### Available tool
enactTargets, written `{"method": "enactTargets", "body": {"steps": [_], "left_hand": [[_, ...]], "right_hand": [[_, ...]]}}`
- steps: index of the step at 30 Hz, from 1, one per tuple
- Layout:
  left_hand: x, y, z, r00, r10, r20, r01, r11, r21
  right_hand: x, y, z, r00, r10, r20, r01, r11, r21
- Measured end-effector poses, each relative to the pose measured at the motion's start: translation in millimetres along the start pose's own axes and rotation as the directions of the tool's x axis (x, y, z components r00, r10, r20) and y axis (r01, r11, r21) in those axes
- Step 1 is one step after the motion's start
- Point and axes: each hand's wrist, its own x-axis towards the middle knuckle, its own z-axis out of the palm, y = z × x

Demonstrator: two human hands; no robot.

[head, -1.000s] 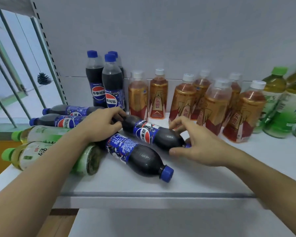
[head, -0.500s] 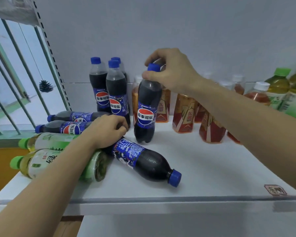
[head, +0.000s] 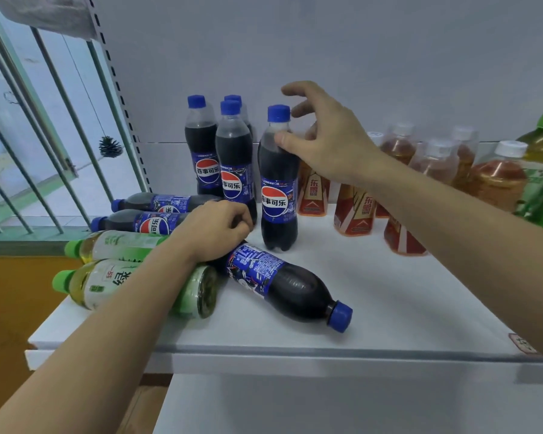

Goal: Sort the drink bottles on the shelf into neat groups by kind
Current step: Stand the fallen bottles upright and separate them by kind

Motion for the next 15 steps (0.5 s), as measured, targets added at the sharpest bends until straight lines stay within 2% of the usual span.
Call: {"method": "enactTargets", "body": {"steps": [2, 3, 4, 5, 7, 9, 12, 15], "left_hand": [[-0.7, -0.4, 0.0, 1.000, 0.003, -0.006, -0.003, 1.000, -0.009], [-1.2, -0.6, -0.1, 1.000, 0.008, -0.011, -0.008, 1.000, -0.011], [-1.4, -0.7, 0.0, 1.000, 0.013, -0.015, -0.013, 1.000, -0.013], [-1.4, -0.9, -0.2, 1.000, 0.018, -0.016, -0.018, 1.000, -0.015], [-1.7, -1.2, -0.5, 0.999, 0.026, -0.023, -0.026, 1.000, -0.013], [-1.2, -1.0, -0.3, 0.999, 0.034, -0.029, -0.034, 0.999, -0.019], [-0.9, -0.3, -0.6, 0.998, 0.046, -0.040, -0.047, 0.998, -0.044], [-1.1, -1.3, 0.1, 0.990, 0.059, -0.130, -0.076, 0.989, -0.128]], "right_hand": [[-30.0, -3.5, 1.7, 0.997, 0.002, -0.083, 0.003, 0.998, 0.058], [-49.9, -3.1, 3.8, 0.997, 0.002, -0.073, 0.004, 0.996, 0.093], [-72.3, -2.2, 6.8, 1.000, 0.010, -0.003, -0.010, 0.994, 0.108], [-95.1, -2.0, 10.6, 0.991, 0.036, 0.126, -0.048, 0.994, 0.097], [-132.6, -1.7, 20.0, 0.907, 0.113, 0.407, -0.135, 0.991, 0.026], [-152.9, 1.0, 29.5, 0.830, 0.144, 0.539, -0.140, 0.989, -0.048], [-158.7, 0.5, 29.5, 0.830, 0.166, 0.532, -0.173, 0.984, -0.037], [-159.2, 1.8, 13.0, 0.824, 0.182, 0.537, -0.210, 0.978, -0.010]]}}
